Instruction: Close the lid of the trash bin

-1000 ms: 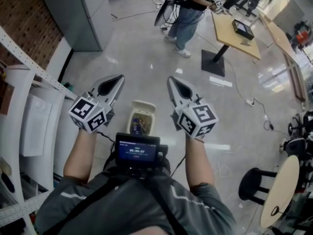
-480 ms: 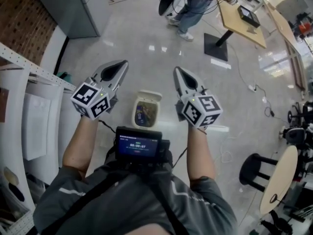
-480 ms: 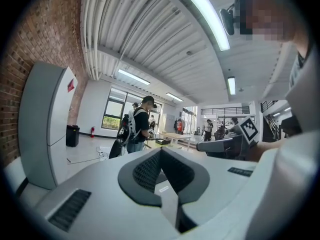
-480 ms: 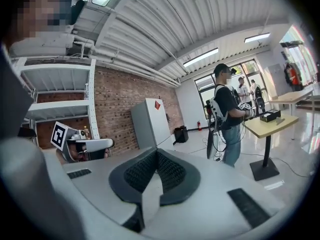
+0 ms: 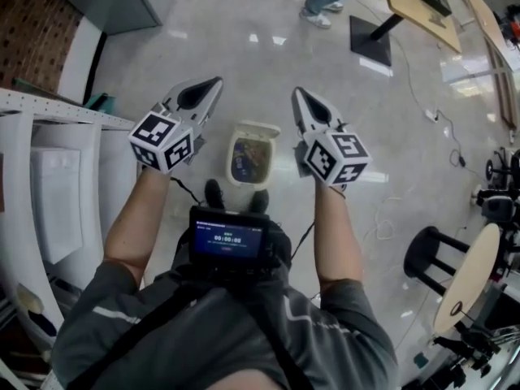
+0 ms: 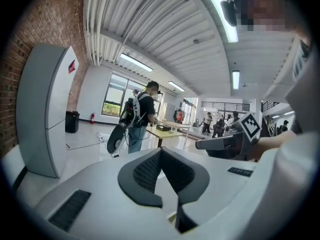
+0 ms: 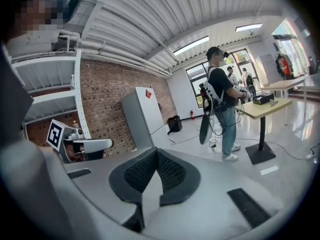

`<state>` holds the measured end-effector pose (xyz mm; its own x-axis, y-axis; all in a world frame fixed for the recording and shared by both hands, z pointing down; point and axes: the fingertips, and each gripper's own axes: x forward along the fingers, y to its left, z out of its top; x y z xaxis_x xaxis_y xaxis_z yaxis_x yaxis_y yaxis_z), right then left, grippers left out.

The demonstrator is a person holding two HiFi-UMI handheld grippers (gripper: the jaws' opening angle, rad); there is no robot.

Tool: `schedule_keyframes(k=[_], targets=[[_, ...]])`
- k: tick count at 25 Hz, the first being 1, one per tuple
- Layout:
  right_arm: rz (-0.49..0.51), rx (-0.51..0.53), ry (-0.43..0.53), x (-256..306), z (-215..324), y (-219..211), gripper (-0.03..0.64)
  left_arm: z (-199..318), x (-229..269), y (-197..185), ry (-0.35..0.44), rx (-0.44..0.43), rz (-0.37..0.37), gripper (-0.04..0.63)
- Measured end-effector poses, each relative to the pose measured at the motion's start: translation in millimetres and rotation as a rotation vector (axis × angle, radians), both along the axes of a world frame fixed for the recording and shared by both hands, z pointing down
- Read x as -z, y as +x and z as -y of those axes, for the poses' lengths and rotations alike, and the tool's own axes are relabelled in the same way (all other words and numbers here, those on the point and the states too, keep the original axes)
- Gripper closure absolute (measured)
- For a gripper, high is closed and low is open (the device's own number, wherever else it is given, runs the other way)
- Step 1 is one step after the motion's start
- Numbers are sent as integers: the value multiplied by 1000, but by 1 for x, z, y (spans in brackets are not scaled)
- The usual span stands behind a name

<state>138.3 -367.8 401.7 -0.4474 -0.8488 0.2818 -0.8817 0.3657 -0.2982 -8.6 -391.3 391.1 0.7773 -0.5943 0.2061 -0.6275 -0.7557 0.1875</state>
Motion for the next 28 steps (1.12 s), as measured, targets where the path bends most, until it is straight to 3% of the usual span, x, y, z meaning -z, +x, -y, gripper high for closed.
schedule_keyframes(k=[9,15,21,28], targets=[[-12,-18,-124,-68,0,1,606,3,-70,17,-118,-8,28,603],[-28,-27,-166,-128,18,8,606,17,-144,27,-186,-17,88,603],[-36,-32,-275,-171,21,8,606,18,-184,33,-259,-42,158,603],[-20,-42,-387,-261,27,7,606,23,-270,45,-313,-80,218,603]])
